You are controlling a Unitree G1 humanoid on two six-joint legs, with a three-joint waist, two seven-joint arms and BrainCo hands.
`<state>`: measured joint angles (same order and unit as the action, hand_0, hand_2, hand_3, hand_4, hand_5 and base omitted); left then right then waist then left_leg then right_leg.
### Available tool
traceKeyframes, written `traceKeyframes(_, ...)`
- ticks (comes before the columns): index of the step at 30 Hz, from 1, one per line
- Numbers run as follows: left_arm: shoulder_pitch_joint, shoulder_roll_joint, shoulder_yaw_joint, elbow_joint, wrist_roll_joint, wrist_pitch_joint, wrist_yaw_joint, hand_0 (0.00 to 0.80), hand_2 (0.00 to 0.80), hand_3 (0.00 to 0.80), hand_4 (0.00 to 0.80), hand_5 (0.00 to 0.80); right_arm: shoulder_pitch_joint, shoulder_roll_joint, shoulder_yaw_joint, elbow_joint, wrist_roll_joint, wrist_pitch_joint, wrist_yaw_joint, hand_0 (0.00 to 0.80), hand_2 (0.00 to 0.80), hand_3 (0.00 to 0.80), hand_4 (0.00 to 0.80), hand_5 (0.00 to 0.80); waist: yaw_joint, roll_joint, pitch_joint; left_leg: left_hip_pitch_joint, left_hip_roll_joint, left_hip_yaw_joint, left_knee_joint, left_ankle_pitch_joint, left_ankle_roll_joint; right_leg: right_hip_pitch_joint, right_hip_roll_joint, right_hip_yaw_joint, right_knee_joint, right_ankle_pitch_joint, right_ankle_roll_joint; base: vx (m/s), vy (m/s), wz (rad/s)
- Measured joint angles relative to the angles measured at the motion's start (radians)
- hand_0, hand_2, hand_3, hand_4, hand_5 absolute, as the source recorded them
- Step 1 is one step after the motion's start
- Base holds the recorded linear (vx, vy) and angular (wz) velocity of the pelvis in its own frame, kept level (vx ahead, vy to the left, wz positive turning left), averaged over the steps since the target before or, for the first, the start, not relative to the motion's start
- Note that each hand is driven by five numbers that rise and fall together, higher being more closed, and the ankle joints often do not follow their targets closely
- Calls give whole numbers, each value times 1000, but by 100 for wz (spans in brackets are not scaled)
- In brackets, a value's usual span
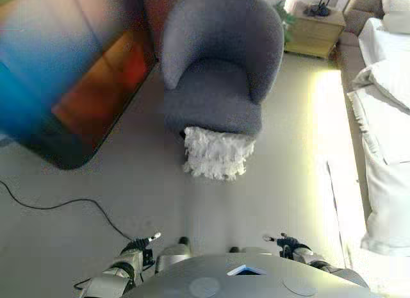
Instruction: Pick up the cushion and take it to the sofa
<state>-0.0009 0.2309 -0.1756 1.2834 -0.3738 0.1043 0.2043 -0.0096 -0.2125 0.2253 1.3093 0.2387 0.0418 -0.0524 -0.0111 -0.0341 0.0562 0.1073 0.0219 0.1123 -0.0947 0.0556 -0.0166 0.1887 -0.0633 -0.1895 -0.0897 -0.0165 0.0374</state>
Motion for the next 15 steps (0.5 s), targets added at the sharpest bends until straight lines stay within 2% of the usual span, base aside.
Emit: traceKeyframes(15, 1, 2, -2, 0, 8, 20, -17, 0, 0, 0, 0, 0, 14, 0, 0, 0, 0, 0, 2, 0, 0, 0, 0, 0, -1, -11, -14, 2, 1, 0, 0, 3, -6, 1, 1, 0, 1, 0, -1, 0, 0, 0)
